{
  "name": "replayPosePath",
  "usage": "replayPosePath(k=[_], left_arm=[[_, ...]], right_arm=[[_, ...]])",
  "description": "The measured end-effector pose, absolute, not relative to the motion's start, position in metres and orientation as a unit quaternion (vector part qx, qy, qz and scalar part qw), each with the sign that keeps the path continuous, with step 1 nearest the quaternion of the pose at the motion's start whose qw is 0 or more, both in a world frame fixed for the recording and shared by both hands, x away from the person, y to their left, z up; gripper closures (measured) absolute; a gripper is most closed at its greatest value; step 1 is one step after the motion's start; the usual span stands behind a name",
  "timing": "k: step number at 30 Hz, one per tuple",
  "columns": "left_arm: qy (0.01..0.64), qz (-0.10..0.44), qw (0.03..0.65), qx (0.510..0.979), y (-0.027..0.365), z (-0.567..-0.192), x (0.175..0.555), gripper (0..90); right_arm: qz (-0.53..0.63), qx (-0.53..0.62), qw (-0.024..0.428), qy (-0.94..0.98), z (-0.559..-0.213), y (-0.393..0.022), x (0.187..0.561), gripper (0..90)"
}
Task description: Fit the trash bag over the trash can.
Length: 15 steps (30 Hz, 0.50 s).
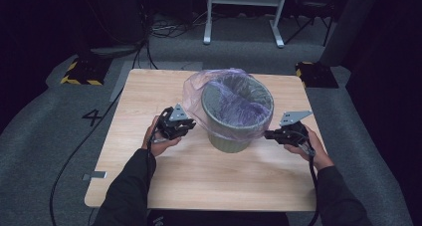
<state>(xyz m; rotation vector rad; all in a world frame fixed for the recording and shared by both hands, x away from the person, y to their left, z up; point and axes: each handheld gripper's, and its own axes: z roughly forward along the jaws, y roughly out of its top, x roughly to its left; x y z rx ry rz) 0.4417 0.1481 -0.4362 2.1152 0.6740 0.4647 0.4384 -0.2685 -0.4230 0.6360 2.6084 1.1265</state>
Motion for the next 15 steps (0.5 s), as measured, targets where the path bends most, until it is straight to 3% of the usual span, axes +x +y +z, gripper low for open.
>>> replayPosePath(k=[2,7,11,15], left_arm=[[0.281,0.182,0.446,0.83,0.157,-0.43,0.437,54.8],[0.291,0.167,0.489,0.805,0.178,-0.413,0.425,29.4],[0.295,0.18,0.516,0.784,0.193,-0.397,0.418,21.3],[0.308,0.181,0.538,0.764,0.202,-0.385,0.422,16.7]], right_arm=[[0.393,0.217,0.116,0.886,-0.42,-0.27,0.435,85.5],[0.421,0.22,0.137,0.869,-0.41,-0.278,0.426,67.7],[0.432,0.226,0.153,0.86,-0.404,-0.287,0.418,50.3],[0.43,0.228,0.158,0.859,-0.401,-0.294,0.414,38.5]])
